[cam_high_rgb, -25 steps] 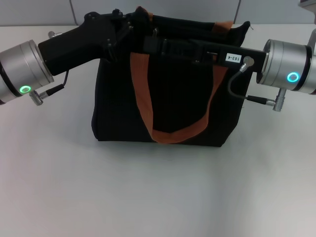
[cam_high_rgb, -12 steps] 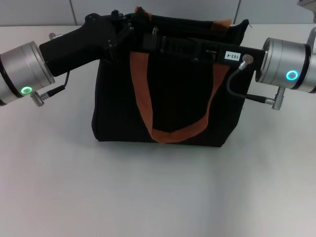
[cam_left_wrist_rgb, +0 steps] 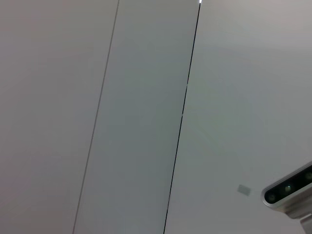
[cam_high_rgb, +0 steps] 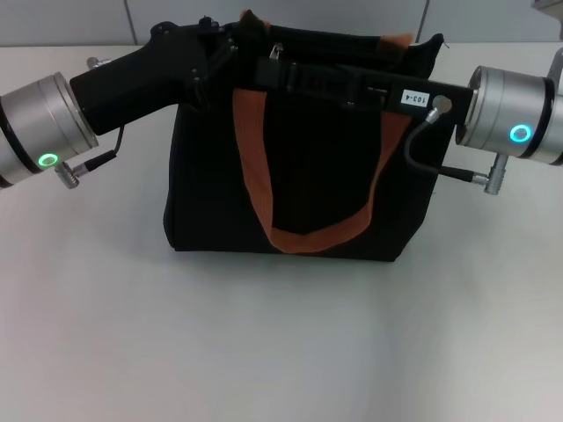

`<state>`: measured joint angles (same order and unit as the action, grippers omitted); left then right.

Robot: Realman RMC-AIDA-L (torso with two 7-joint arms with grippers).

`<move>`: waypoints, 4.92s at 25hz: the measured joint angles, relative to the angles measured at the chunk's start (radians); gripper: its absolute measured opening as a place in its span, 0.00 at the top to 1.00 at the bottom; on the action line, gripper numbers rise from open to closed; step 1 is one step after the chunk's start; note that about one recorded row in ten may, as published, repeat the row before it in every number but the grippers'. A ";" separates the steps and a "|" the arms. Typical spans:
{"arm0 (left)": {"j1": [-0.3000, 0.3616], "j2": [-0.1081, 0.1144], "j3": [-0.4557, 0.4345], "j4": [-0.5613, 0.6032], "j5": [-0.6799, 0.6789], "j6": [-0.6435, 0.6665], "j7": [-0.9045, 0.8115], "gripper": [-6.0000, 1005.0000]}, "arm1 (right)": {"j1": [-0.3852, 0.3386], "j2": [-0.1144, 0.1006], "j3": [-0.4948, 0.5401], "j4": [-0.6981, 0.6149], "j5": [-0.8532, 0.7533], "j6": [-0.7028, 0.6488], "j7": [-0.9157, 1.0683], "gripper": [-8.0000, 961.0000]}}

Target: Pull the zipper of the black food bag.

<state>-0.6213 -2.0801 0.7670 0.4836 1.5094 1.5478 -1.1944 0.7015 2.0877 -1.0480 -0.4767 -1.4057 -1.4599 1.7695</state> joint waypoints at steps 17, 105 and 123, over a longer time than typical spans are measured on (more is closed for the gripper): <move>0.000 0.000 0.000 -0.002 -0.006 -0.004 0.004 0.98 | 0.008 0.002 -0.003 0.010 0.011 0.029 -0.002 0.18; -0.006 0.000 0.000 -0.017 -0.023 -0.009 0.027 0.98 | 0.056 -0.006 -0.005 0.061 0.001 0.116 0.055 0.52; -0.008 0.000 0.001 -0.017 -0.029 -0.010 0.030 0.98 | 0.048 -0.006 0.004 0.059 0.005 0.123 0.051 0.99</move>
<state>-0.6295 -2.0801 0.7676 0.4664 1.4807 1.5381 -1.1644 0.7497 2.0815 -1.0445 -0.4173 -1.4009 -1.3371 1.8205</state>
